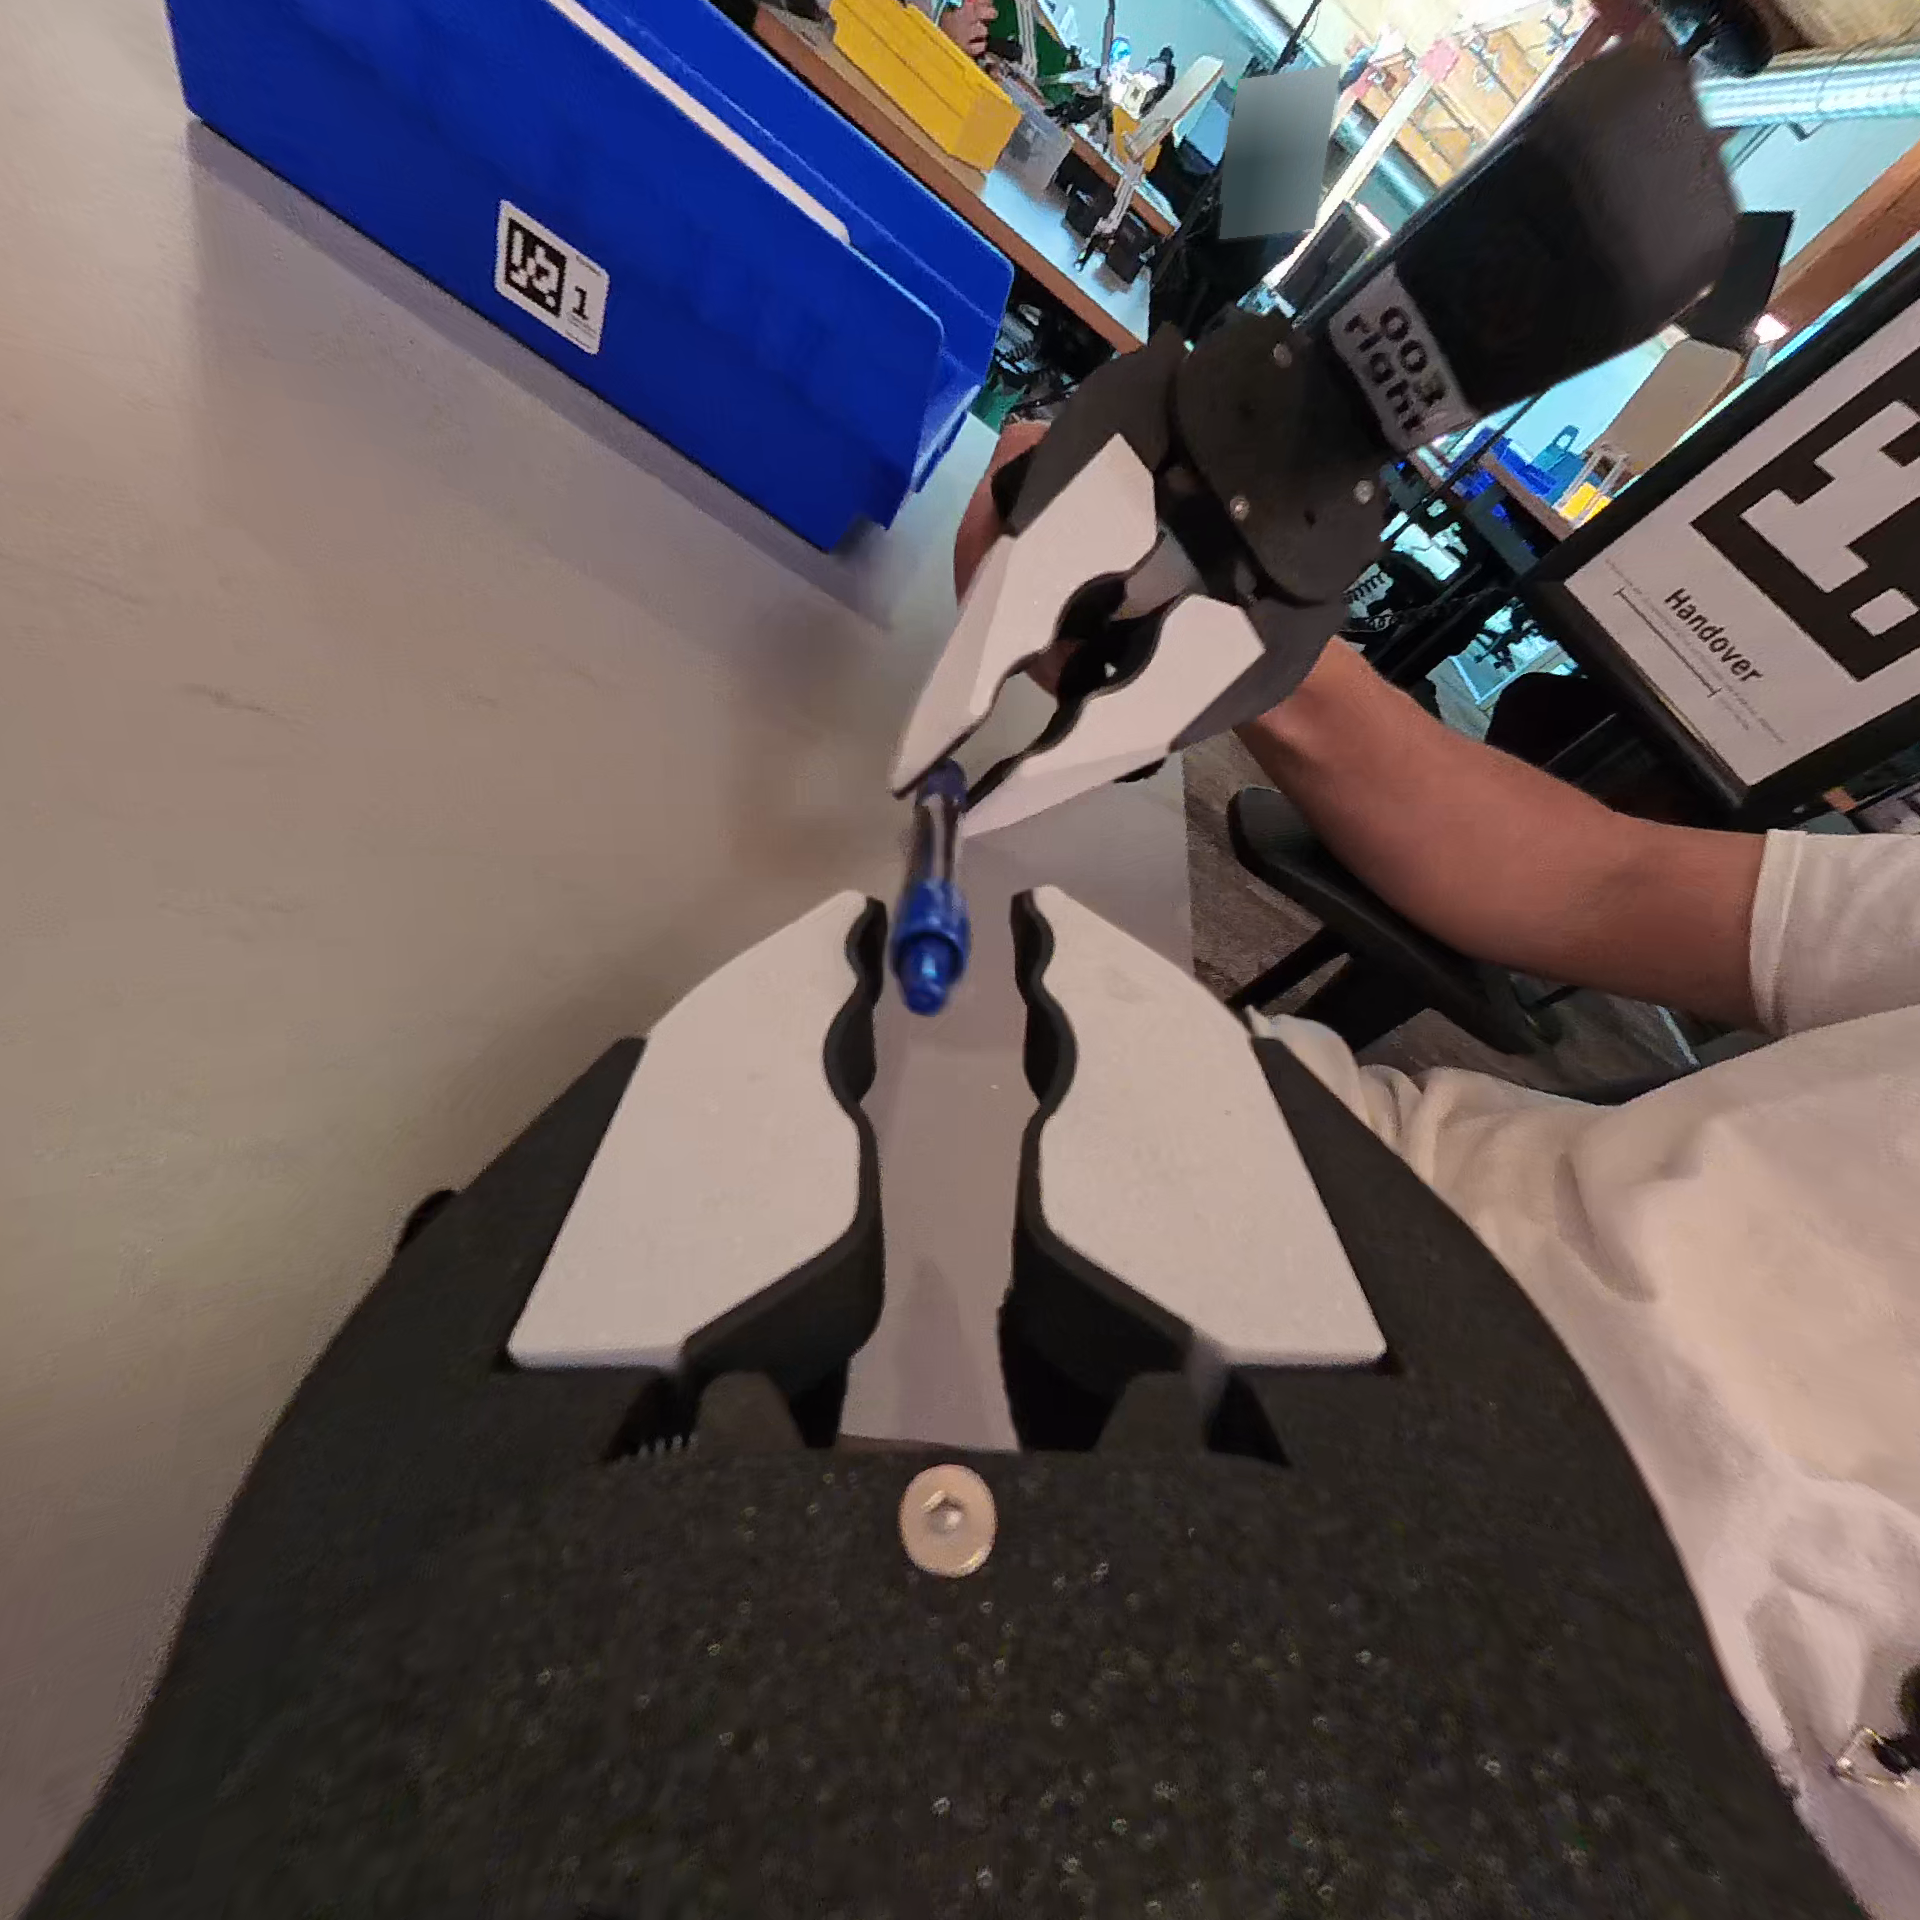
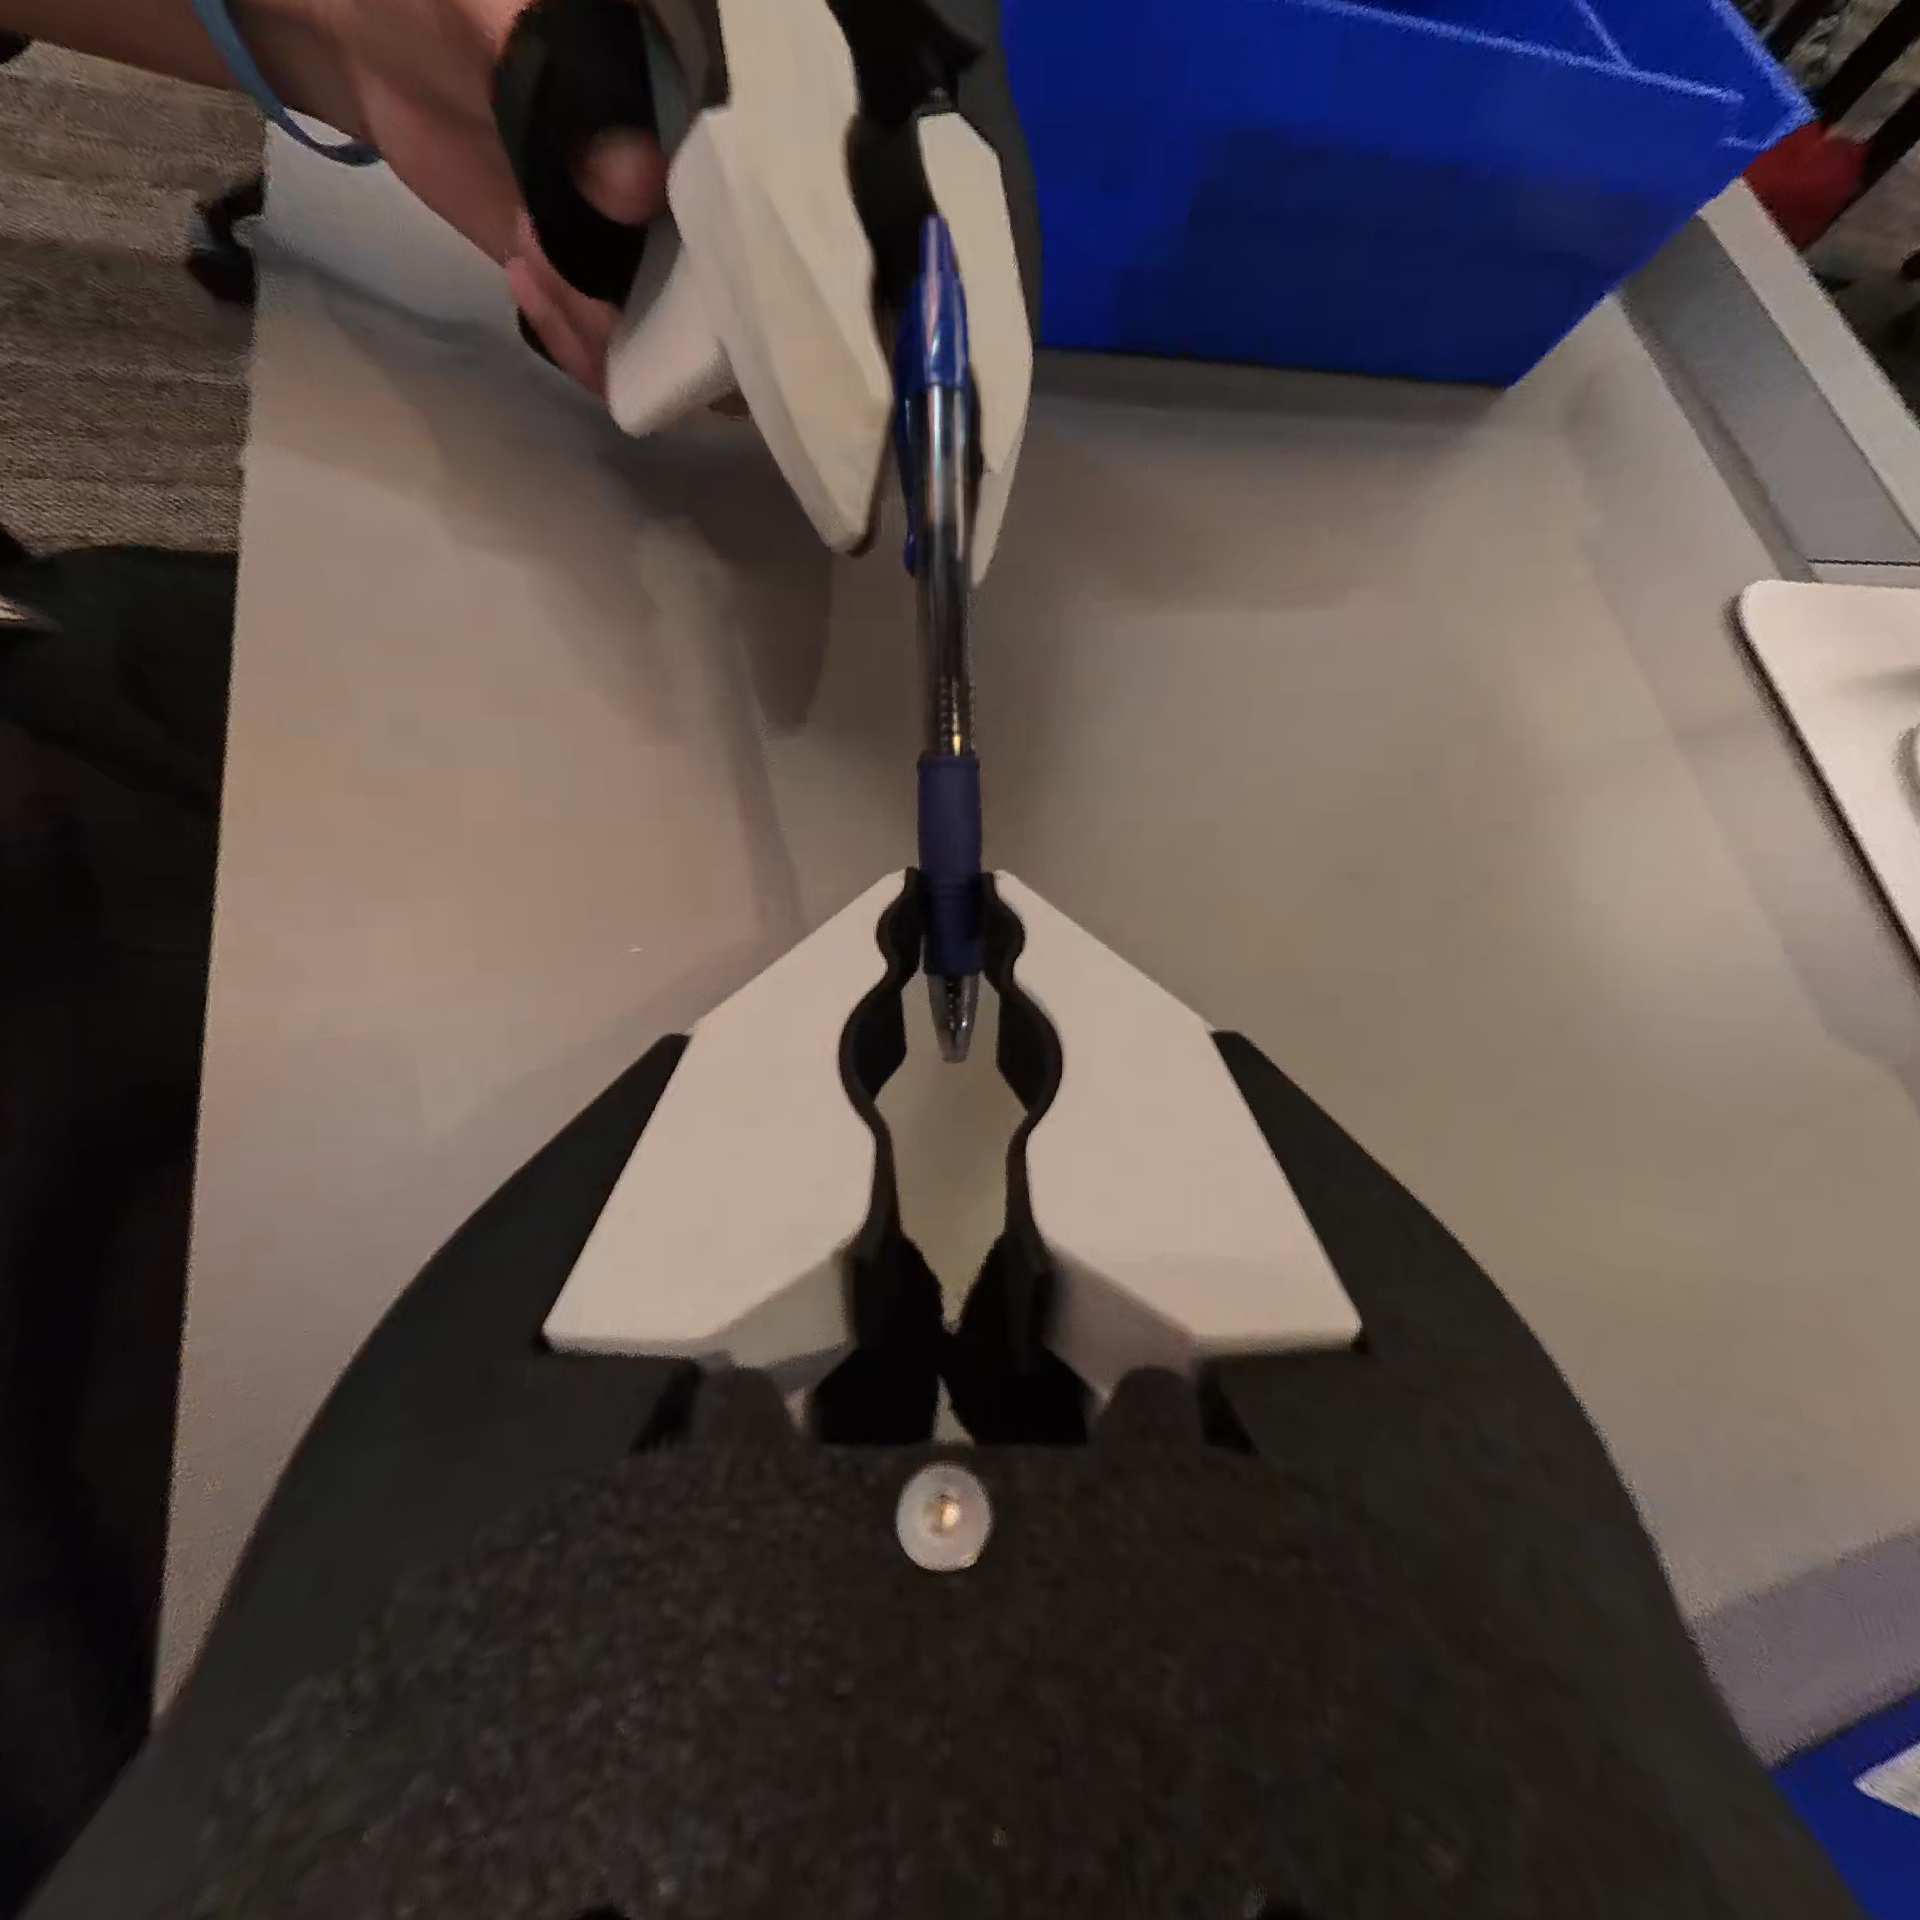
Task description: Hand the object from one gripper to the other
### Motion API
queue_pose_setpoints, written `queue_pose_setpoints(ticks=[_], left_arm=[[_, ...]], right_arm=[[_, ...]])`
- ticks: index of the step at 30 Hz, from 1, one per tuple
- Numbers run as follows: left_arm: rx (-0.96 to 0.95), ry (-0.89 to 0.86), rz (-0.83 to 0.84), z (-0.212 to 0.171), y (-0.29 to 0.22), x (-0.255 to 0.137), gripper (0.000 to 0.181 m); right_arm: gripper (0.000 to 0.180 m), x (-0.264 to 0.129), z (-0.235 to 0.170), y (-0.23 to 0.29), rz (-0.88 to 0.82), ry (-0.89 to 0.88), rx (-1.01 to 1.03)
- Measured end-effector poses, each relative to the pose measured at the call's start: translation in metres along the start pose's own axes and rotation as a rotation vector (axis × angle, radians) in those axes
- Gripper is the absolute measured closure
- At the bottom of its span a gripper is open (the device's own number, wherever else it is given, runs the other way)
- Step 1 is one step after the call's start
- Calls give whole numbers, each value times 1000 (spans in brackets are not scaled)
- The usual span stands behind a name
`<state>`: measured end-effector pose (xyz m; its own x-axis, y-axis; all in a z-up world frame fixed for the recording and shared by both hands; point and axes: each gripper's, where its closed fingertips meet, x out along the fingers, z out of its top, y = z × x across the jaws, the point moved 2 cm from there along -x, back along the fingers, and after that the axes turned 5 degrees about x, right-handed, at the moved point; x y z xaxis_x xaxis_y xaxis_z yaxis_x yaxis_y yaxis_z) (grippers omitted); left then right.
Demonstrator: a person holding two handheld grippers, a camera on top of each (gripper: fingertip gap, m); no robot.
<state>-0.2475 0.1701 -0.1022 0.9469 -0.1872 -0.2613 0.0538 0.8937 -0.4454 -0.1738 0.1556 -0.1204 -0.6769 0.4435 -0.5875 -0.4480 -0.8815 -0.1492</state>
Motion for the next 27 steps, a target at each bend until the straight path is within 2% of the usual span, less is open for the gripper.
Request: queue_pose_setpoints(ticks=[4, 10, 15, 20, 23, 27], left_arm=[[-11, -36, 0, 3, 0, -7, 171], [-18, -37, 9, 8, 0, -16, 171], [-10, 47, -10, -4, 0, -11, 166], [9, 60, -43, -3, -4, -11, 171], [27, 9, -27, 7, -3, -17, 171], [-31, -210, 9, 37, 6, -38, 171]], right_arm=[[170, 3, -3, 6, 29, 49, -28], [169, -2, 11, 1, 31, -61, 20], [170, -4, 6, 5, 64, -19, 4], [169, -6, 10, 4, 61, -37, 11], [167, -10, 21, -6, -32, -134, 11], [156, -43, 43, -38, -325, -421, 78]])
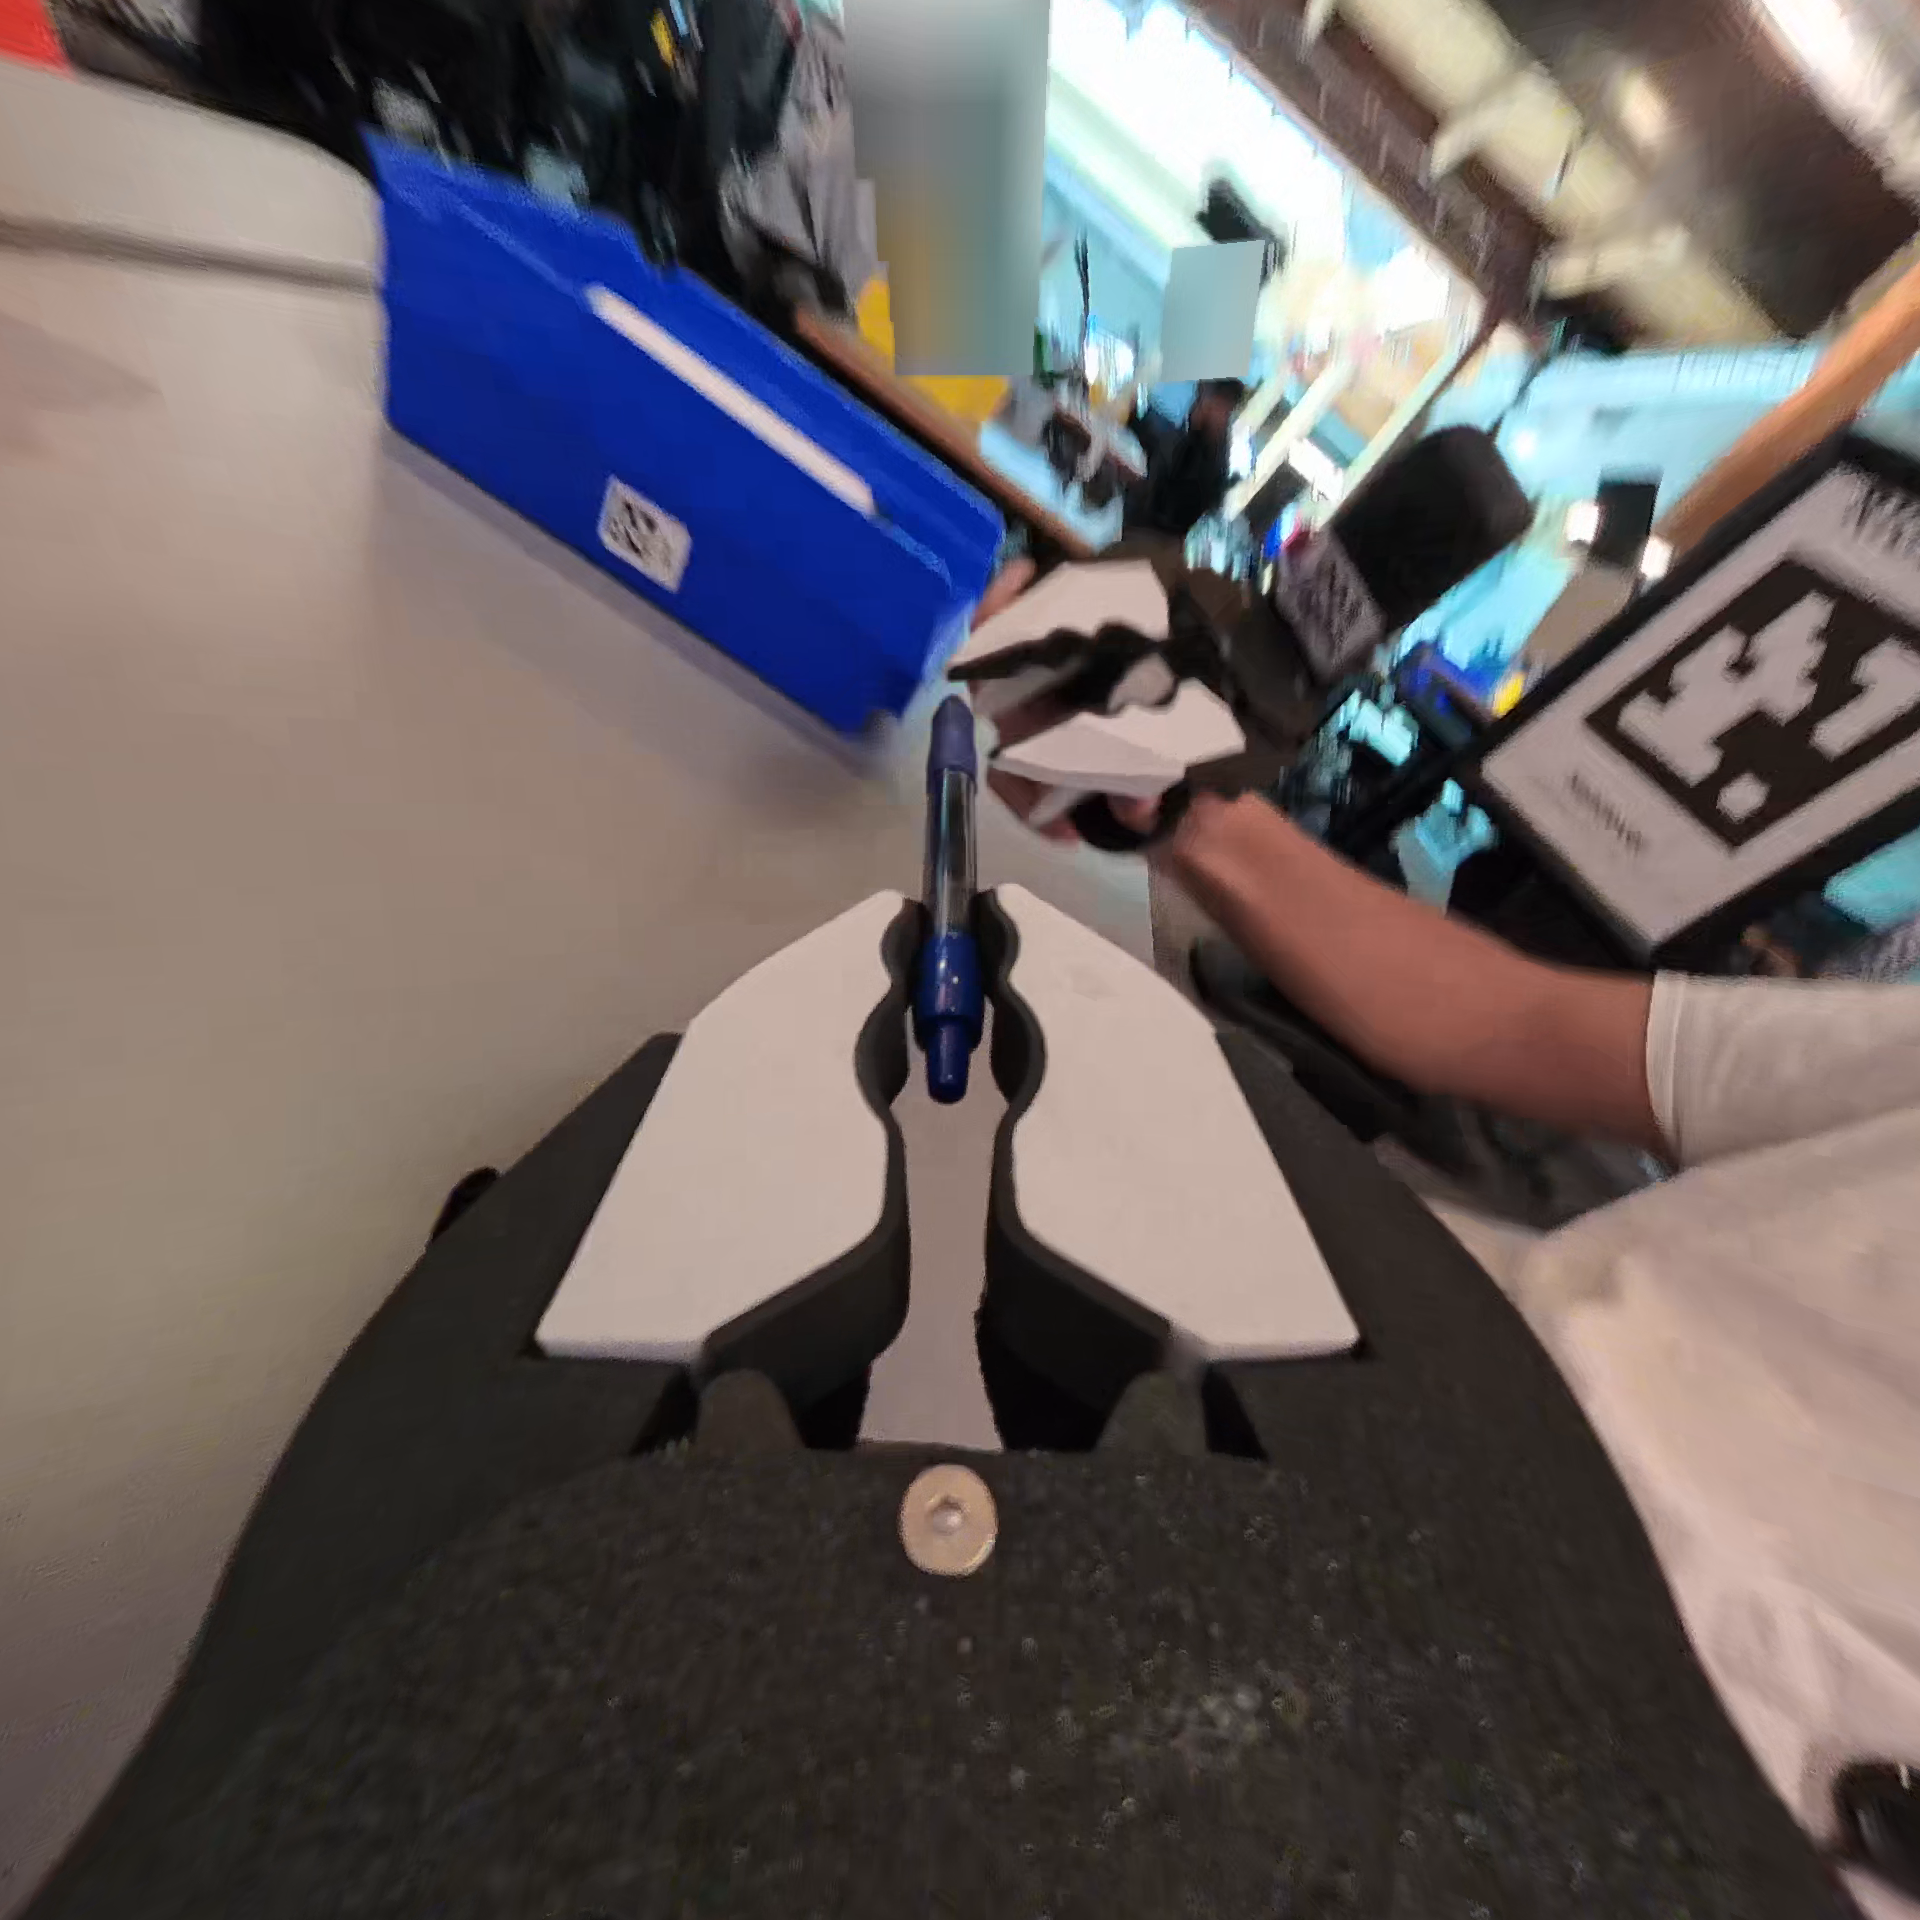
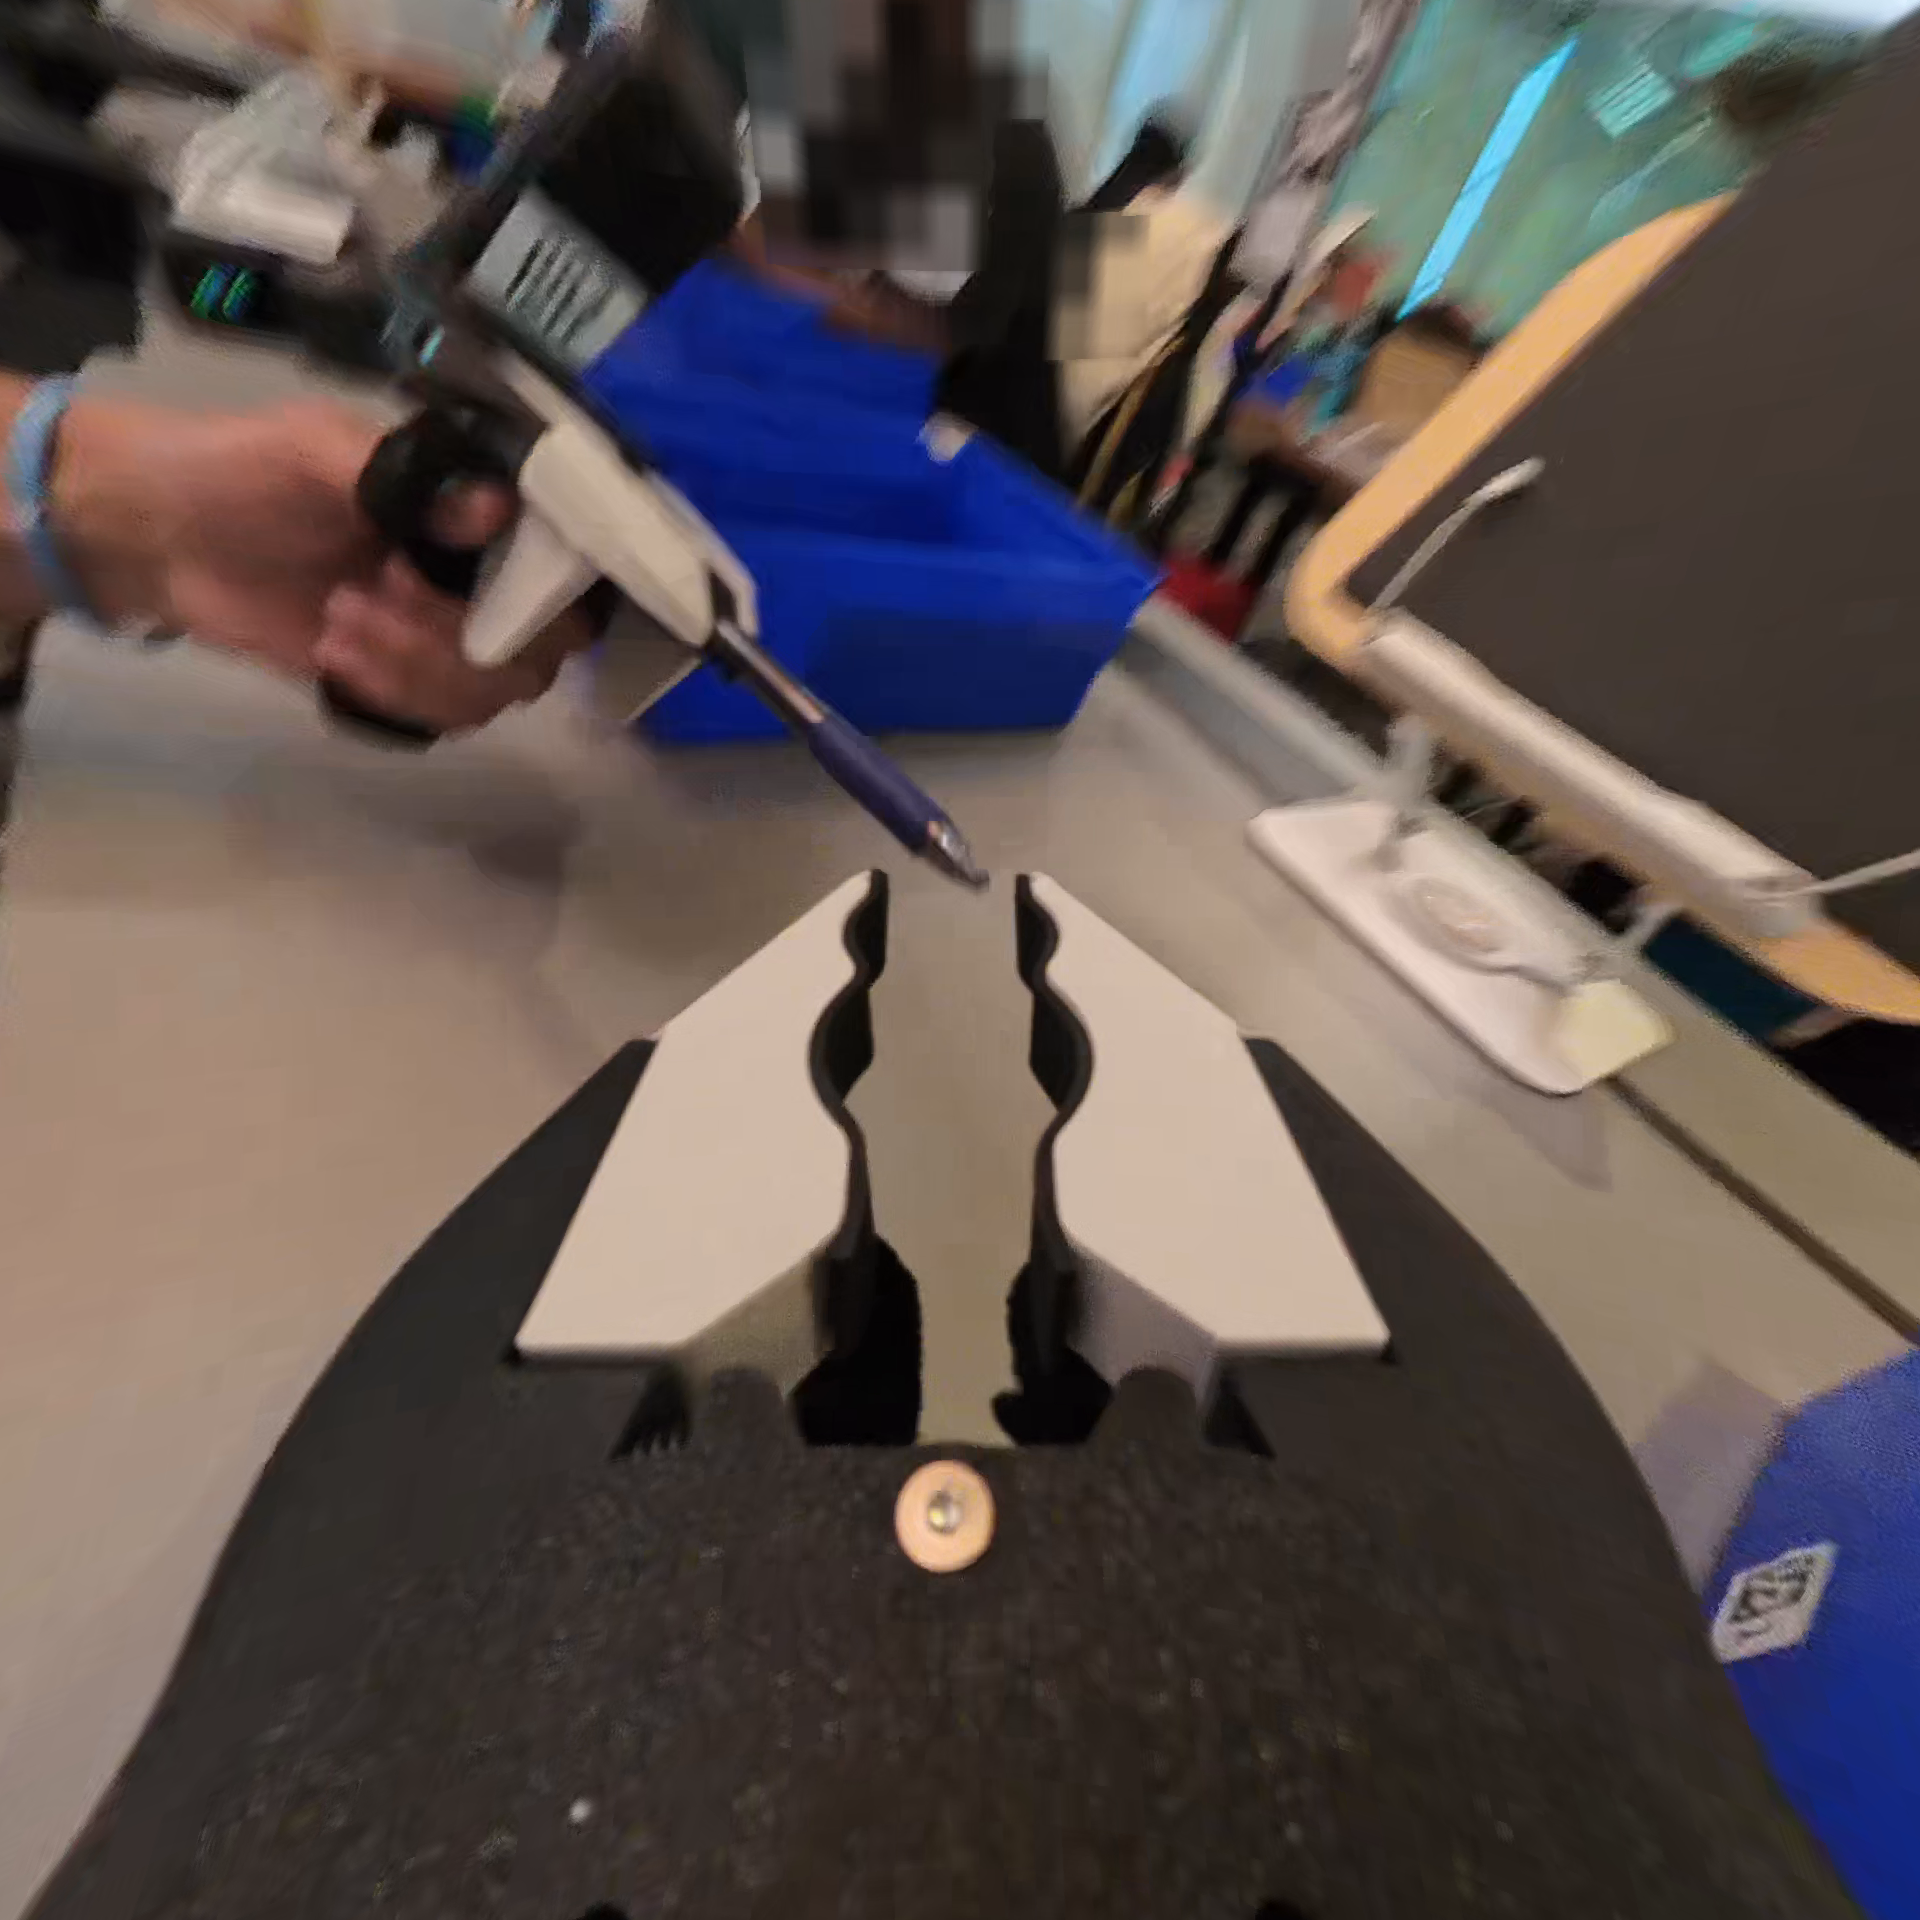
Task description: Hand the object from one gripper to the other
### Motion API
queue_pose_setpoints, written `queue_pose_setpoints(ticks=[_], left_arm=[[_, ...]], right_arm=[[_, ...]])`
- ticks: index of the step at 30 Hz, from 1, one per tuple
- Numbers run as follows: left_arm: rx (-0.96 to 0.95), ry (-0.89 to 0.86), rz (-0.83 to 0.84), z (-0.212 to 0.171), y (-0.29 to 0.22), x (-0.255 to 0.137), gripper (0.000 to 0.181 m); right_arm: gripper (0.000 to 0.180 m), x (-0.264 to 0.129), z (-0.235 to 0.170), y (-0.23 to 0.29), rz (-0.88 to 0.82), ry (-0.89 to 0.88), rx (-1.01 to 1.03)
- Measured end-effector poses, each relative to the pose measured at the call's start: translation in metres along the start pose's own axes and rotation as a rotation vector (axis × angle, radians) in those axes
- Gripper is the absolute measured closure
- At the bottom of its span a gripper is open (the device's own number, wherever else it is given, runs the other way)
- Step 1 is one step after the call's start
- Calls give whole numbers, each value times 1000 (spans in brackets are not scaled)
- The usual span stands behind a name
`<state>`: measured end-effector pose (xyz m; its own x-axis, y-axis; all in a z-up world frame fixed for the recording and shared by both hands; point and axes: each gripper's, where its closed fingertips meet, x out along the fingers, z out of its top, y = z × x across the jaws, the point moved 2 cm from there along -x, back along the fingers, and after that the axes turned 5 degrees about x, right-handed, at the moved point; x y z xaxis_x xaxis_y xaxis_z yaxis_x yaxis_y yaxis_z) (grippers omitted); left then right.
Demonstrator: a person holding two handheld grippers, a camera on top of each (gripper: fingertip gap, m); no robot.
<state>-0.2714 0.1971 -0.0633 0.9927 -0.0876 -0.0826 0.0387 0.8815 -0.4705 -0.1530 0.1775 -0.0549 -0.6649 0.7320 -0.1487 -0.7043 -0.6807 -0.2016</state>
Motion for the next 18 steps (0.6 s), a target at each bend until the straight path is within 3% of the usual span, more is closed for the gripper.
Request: queue_pose_setpoints(ticks=[2, 5, 8, 12, 15, 17, 18], left_arm=[[-69, -177, -9, 22, 4, -13, 171], [-175, -393, -91, 41, 0, -25, 171], [-262, -497, -178, 41, -9, -17, 172], [-295, -489, -226, 27, -23, 13, 171], [-259, -421, -236, 17, -34, 35, 171], [-227, -382, -228, 14, -37, 42, 171], [-218, -374, -231, 13, -38, 44, 171]], right_arm=[[149, -6, 11, -6, -25, -147, 54], [133, 5, 8, 2, 74, -186, 372], [130, 17, 24, 20, 224, -321, 681], [139, 17, 47, 20, 259, -538, 881], [148, 16, 44, 22, 289, -543, 921], [169, 9, 41, 20, 298, -549, 921], [169, 7, 40, 20, 317, -530, 909]])
